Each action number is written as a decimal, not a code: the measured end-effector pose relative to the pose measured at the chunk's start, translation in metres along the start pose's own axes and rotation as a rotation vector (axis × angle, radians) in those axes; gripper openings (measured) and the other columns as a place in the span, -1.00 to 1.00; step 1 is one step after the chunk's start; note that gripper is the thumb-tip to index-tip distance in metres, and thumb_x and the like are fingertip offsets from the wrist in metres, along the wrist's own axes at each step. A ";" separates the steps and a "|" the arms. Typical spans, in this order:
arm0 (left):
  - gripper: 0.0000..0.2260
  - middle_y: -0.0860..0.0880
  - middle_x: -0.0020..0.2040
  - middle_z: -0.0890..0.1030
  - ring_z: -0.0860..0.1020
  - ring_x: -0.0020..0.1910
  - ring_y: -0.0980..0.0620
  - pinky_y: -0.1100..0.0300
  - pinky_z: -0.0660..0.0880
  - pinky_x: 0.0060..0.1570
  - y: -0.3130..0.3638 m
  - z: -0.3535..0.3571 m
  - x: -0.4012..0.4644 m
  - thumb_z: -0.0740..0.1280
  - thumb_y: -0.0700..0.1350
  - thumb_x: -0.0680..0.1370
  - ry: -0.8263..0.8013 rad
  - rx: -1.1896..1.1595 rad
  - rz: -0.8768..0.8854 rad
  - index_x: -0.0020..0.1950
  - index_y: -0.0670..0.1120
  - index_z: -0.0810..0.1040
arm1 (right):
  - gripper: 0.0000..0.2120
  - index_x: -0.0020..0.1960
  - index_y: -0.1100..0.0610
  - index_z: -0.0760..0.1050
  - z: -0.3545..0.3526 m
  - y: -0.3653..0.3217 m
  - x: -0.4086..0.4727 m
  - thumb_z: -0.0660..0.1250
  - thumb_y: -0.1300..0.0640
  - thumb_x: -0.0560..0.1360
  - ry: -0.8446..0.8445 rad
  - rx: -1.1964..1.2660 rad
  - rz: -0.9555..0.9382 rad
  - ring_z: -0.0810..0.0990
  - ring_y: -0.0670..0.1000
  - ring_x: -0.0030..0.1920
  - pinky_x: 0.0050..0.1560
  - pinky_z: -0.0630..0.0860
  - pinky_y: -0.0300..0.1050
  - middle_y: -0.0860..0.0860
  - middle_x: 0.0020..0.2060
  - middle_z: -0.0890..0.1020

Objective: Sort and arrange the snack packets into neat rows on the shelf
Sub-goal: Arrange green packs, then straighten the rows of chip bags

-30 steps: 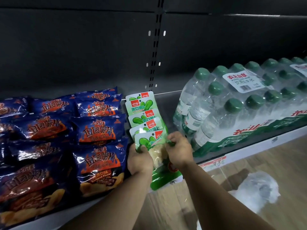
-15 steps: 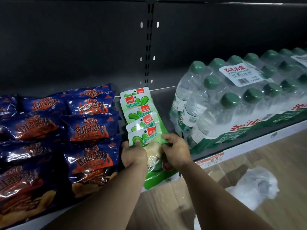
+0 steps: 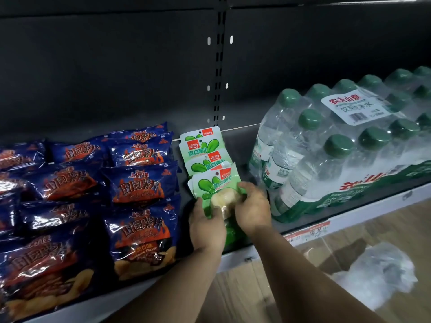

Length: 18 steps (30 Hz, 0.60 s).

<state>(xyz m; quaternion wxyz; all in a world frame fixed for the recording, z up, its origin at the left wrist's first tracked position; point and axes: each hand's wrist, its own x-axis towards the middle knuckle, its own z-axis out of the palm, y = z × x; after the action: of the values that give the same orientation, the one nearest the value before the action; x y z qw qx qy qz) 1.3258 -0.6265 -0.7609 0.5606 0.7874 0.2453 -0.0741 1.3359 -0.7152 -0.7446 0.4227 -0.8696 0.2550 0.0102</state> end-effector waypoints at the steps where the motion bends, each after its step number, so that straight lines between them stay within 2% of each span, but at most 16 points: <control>1: -0.54 -0.13 0.44 0.36 0.34 0.40 -0.11 0.09 0.30 0.35 0.001 -0.001 0.000 0.26 -0.09 0.59 -0.009 -0.003 0.004 0.48 -0.08 0.30 | -0.59 0.33 0.13 0.45 0.000 0.001 -0.001 0.18 0.34 0.51 -0.005 -0.025 -0.009 0.44 0.13 0.28 0.29 0.30 -0.13 0.12 0.26 0.48; 6: -0.55 -0.07 0.37 0.44 0.43 0.30 -0.11 0.19 0.35 0.21 0.007 -0.007 0.010 0.27 -0.10 0.58 -0.059 -0.115 -0.012 0.47 -0.02 0.32 | -0.52 0.30 0.11 0.46 -0.005 0.006 0.000 0.13 0.43 0.45 -0.023 -0.057 0.024 0.49 0.15 0.22 0.26 0.41 -0.09 0.14 0.21 0.52; 10: -0.56 -0.08 0.28 0.53 0.50 0.20 -0.09 0.10 0.42 0.22 0.005 -0.006 0.018 0.28 -0.13 0.56 -0.048 -0.196 -0.031 0.45 -0.03 0.37 | -0.49 0.27 0.09 0.47 -0.009 0.009 0.001 0.13 0.47 0.43 -0.034 -0.066 0.045 0.50 0.15 0.19 0.27 0.44 0.02 0.13 0.21 0.52; 12: -0.55 -0.07 0.29 0.53 0.50 0.21 -0.08 0.14 0.41 0.21 0.003 -0.004 0.018 0.29 -0.14 0.55 -0.040 -0.206 -0.031 0.45 -0.04 0.37 | -0.53 0.28 0.09 0.47 -0.010 0.008 0.000 0.16 0.44 0.45 -0.033 -0.081 0.029 0.49 0.15 0.19 0.26 0.43 0.00 0.13 0.21 0.51; 15: -0.50 -0.05 0.32 0.50 0.48 0.25 -0.08 0.19 0.37 0.19 0.002 -0.004 0.015 0.30 -0.16 0.55 -0.050 -0.153 0.020 0.49 0.00 0.29 | -0.58 0.28 0.10 0.45 -0.008 0.009 -0.002 0.18 0.38 0.47 -0.030 -0.142 -0.003 0.50 0.15 0.18 0.22 0.44 -0.01 0.14 0.19 0.52; 18: -0.45 -0.06 0.36 0.46 0.45 0.29 -0.11 0.18 0.35 0.23 -0.002 -0.005 0.013 0.29 -0.18 0.55 -0.065 0.007 0.118 0.51 0.04 0.24 | -0.60 0.28 0.10 0.43 -0.005 0.010 -0.006 0.17 0.33 0.47 -0.015 -0.223 -0.032 0.46 0.16 0.20 0.19 0.38 -0.05 0.15 0.19 0.50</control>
<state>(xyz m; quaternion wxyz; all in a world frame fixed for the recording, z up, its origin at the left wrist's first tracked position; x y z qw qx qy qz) 1.3351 -0.6176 -0.7658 0.5691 0.7995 0.1799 -0.0671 1.3252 -0.7216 -0.7470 0.3253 -0.9151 0.2352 0.0381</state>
